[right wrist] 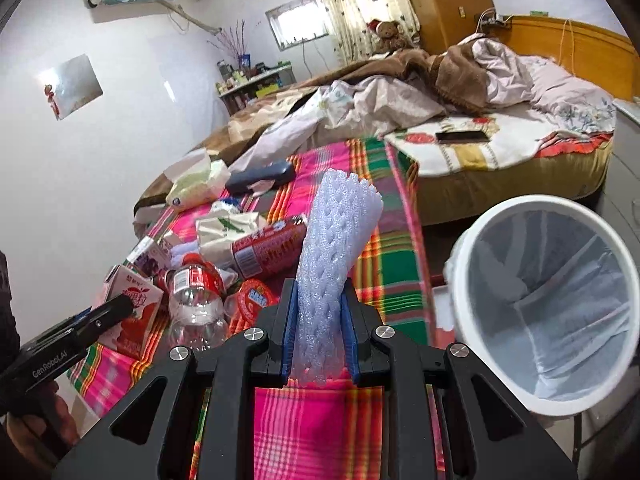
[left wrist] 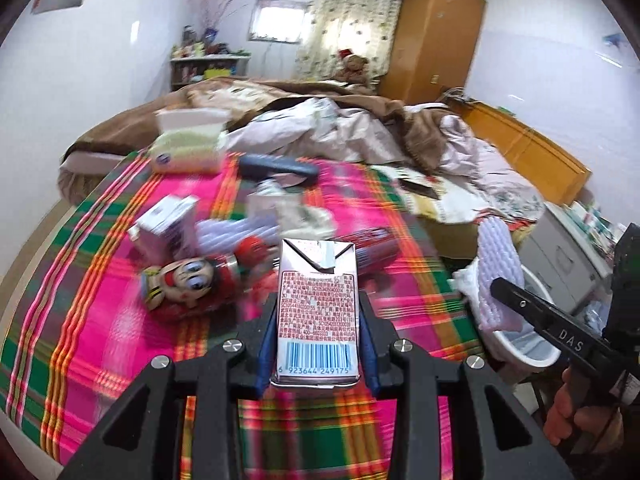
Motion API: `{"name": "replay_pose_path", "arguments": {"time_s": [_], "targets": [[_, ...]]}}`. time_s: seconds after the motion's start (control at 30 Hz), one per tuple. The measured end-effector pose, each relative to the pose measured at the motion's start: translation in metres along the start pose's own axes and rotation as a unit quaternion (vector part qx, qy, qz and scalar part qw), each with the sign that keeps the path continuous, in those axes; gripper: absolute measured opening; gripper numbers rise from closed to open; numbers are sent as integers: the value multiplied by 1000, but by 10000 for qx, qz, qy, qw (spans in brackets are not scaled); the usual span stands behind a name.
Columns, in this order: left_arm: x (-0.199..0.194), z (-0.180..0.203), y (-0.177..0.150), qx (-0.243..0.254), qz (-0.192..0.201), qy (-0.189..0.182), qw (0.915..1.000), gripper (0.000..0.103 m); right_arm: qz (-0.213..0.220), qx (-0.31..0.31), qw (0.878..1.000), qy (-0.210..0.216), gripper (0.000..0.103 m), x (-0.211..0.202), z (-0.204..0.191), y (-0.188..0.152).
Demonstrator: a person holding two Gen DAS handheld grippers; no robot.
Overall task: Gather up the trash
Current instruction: 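Carry both items over the white wastebasket and open both tools to drop them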
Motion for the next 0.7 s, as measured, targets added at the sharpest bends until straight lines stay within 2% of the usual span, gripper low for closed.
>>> {"name": "replay_pose_path", "arguments": {"time_s": [0.37,0.5,0.7], "targets": [[16,88,21,561,-33,-837,9949,37,303,183,9978,-568,21,-34,48,9],[21,124,24,826,-26,-1157,9898,37,286,281,9957,-833,21,-38,69,7],[40,176,18,1134,-291,-1545,9810,37,159,541,9922,-1114,21,-37,105,4]]}}
Point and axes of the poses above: each gripper's, at about its wrist camera, not at the fingertips, and x roughly the way its jaws point, z to its right, y to its top, the point moved 4 cm from there along x, roughly the way its jaws point, and after that the axes turned 2 degrees about y, right-handed, at the moved point
